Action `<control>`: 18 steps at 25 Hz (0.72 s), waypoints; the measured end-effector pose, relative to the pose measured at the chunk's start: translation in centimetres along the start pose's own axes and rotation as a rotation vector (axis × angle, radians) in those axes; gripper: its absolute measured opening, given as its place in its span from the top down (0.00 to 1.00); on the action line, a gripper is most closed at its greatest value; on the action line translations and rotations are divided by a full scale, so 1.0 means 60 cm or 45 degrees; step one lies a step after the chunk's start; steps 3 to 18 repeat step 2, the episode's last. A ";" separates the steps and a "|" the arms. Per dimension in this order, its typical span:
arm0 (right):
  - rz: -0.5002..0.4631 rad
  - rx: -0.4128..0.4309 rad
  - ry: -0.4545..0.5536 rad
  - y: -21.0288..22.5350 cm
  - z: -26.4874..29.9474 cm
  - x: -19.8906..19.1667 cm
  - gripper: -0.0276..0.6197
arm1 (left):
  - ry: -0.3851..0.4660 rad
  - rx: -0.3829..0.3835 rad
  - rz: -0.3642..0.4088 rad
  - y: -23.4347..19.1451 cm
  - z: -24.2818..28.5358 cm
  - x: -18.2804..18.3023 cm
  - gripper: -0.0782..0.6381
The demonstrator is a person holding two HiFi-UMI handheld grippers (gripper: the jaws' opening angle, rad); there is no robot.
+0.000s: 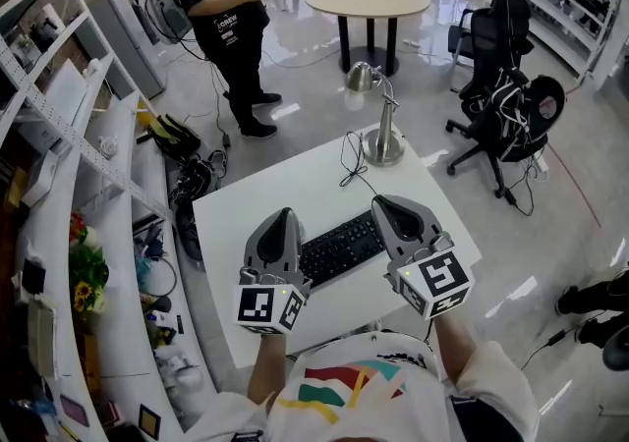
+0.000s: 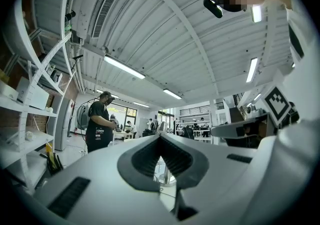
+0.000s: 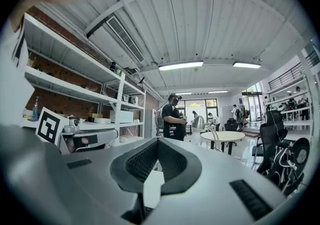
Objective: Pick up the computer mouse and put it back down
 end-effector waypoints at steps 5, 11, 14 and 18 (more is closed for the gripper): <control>0.003 0.000 -0.001 -0.002 -0.003 0.000 0.94 | -0.008 -0.008 0.000 0.003 -0.002 -0.001 0.83; 0.003 0.000 -0.001 -0.002 -0.003 0.000 0.94 | -0.008 -0.008 0.000 0.003 -0.002 -0.001 0.83; 0.003 0.000 -0.001 -0.002 -0.003 0.000 0.94 | -0.008 -0.008 0.000 0.003 -0.002 -0.001 0.83; 0.003 0.000 -0.001 -0.002 -0.003 0.000 0.94 | -0.008 -0.008 0.000 0.003 -0.002 -0.001 0.83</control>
Point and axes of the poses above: the fingertips, and each gripper's own axes: z forward along the fingers, y to its right, x out of its top, the point moved 9 cm from there along -z, backward along the fingers, and after that the axes turned 6 degrees about x, right-handed, at the moved point
